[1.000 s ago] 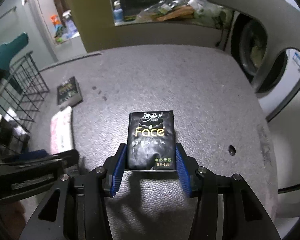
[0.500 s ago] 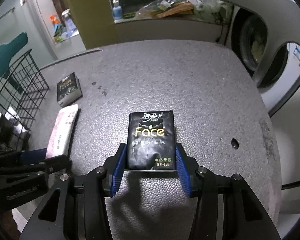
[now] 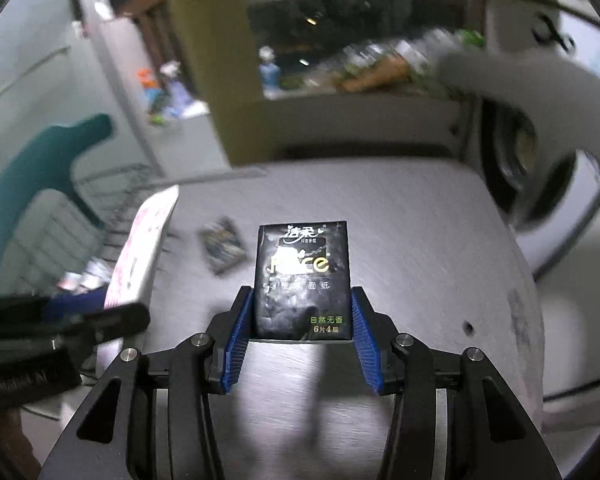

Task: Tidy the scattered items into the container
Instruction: 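Carry the pack and snack bar over the basket and open both grippers, then move the right gripper back to the last black Face pack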

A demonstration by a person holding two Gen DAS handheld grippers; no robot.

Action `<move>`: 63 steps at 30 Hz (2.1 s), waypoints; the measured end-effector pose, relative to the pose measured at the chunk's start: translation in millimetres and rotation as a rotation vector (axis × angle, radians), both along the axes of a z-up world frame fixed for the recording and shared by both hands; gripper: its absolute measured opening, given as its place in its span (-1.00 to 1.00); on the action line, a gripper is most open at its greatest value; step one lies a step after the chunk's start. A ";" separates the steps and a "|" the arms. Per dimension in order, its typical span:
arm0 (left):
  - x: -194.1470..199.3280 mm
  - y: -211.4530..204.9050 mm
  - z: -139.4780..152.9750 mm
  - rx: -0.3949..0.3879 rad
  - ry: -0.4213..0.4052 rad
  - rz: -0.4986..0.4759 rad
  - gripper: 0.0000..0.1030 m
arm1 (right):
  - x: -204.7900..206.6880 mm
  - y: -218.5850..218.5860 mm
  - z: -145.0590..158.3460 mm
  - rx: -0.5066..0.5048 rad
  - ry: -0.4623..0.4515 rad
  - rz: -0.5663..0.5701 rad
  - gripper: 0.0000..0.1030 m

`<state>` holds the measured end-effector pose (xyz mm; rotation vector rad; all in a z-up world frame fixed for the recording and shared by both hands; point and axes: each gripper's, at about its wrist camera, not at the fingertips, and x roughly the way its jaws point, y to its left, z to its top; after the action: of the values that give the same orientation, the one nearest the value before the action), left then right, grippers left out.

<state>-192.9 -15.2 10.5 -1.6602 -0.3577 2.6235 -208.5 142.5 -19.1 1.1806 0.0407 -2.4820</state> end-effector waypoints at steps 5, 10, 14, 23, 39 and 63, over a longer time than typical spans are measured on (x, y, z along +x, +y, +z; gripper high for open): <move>18.0 -62.0 29.9 -0.041 -0.005 0.070 -0.14 | 34.6 -76.9 35.8 -0.059 0.033 0.194 -0.08; 35.6 -132.4 16.5 -0.110 -0.054 0.174 -0.14 | 65.0 -150.8 29.6 -0.028 0.027 0.344 -0.08; 49.9 -156.3 -9.3 -0.092 -0.108 0.207 -0.14 | 76.2 -188.9 11.9 0.002 -0.002 0.402 -0.08; 54.1 -175.7 -35.4 -0.067 -0.135 0.251 -0.04 | 73.9 -204.6 -8.1 0.046 0.005 0.390 0.04; 60.5 -90.0 21.6 0.025 0.017 0.206 0.10 | 51.4 -82.0 33.4 0.063 0.106 0.187 0.12; 17.0 10.6 -124.8 -0.115 -0.112 0.698 0.11 | -52.7 -23.9 -109.3 0.043 -0.033 0.448 0.12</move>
<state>-176.0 -4.7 -114.2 -2.0128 -0.9648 3.0546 -261.2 118.6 -128.4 1.0885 0.3151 -2.0768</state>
